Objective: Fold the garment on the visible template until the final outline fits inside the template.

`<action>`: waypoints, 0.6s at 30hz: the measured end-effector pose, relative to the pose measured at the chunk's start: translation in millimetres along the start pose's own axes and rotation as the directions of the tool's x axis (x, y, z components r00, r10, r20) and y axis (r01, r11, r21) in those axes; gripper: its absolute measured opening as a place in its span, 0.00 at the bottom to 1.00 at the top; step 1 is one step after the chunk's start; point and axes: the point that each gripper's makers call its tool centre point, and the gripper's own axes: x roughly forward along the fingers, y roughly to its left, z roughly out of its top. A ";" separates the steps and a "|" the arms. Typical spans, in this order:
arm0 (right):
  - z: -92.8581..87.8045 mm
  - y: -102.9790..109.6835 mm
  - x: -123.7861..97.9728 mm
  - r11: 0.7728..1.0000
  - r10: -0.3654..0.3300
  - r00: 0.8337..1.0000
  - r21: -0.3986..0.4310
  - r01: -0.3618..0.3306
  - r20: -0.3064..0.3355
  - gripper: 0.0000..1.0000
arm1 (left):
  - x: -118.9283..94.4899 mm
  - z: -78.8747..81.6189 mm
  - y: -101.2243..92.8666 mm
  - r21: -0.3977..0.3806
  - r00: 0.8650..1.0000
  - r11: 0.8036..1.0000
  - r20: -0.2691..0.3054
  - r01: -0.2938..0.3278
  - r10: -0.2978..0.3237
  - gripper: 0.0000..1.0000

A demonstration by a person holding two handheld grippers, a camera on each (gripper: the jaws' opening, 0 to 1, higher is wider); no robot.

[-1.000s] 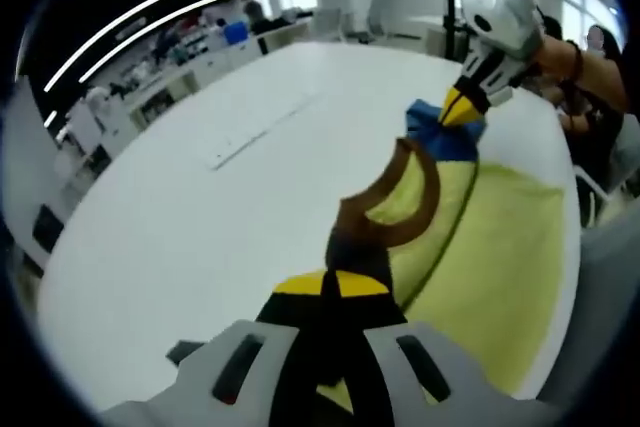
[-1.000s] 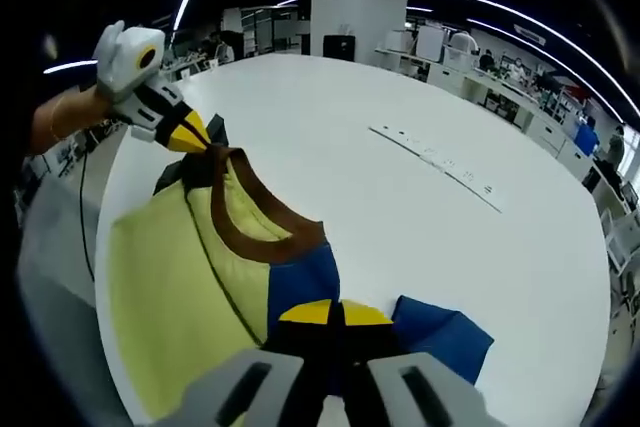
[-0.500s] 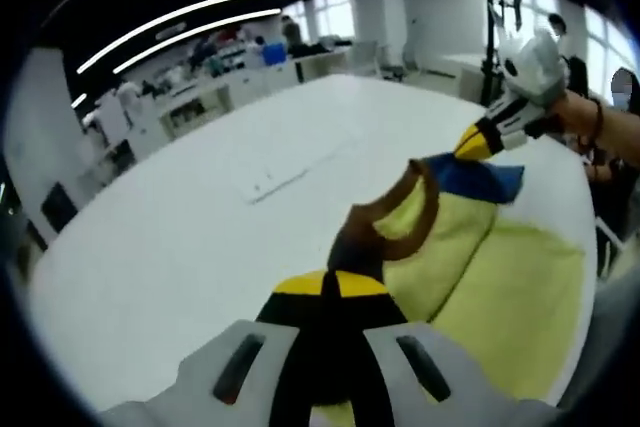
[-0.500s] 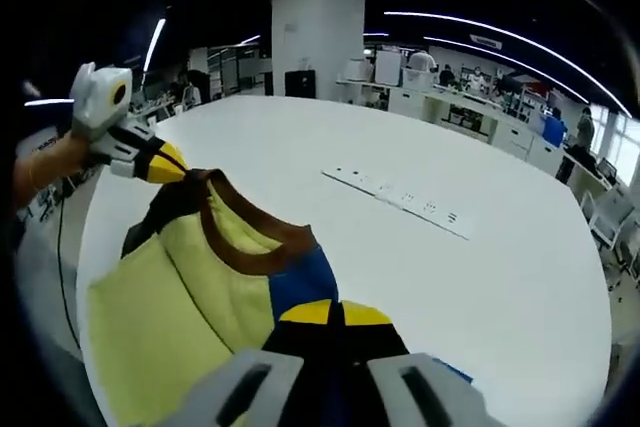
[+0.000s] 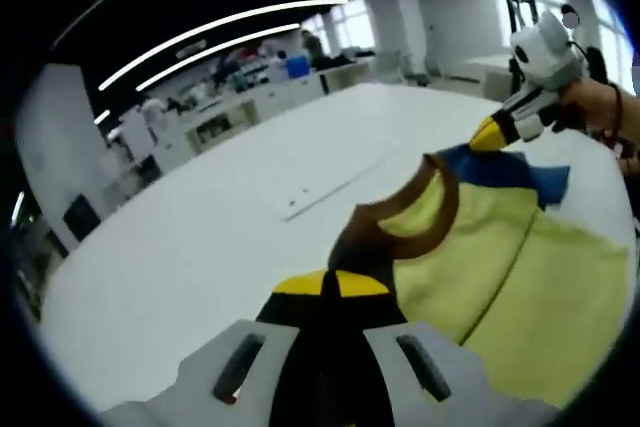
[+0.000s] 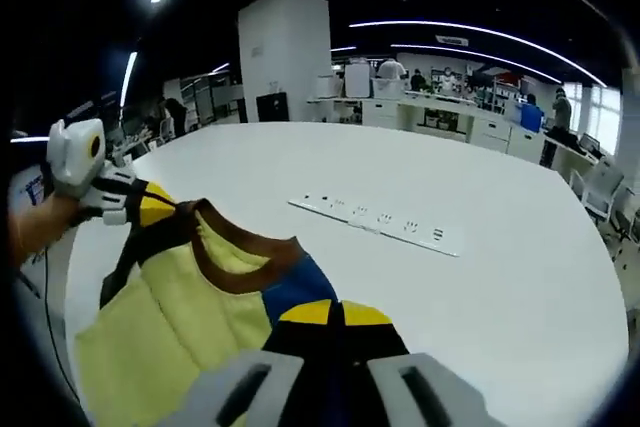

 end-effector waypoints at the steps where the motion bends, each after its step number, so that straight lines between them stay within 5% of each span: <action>1: 3.1 -2.6 4.1 1.000 -0.010 1.000 0.011 0.010 0.016 0.00 | 3.1 1.4 1.2 0.010 1.000 1.000 0.008 -0.007 0.007 0.00; 7: 0.7 -19.8 20.0 0.996 -0.081 0.996 0.027 0.081 0.020 0.00 | 26.3 5.1 8.5 0.000 0.998 0.999 0.054 -0.045 0.044 0.00; 18: -11.5 -29.8 48.2 0.993 -0.108 0.994 0.049 0.108 0.005 0.00 | 56.4 -18.8 15.4 -0.042 0.996 0.995 -0.005 -0.088 0.088 0.00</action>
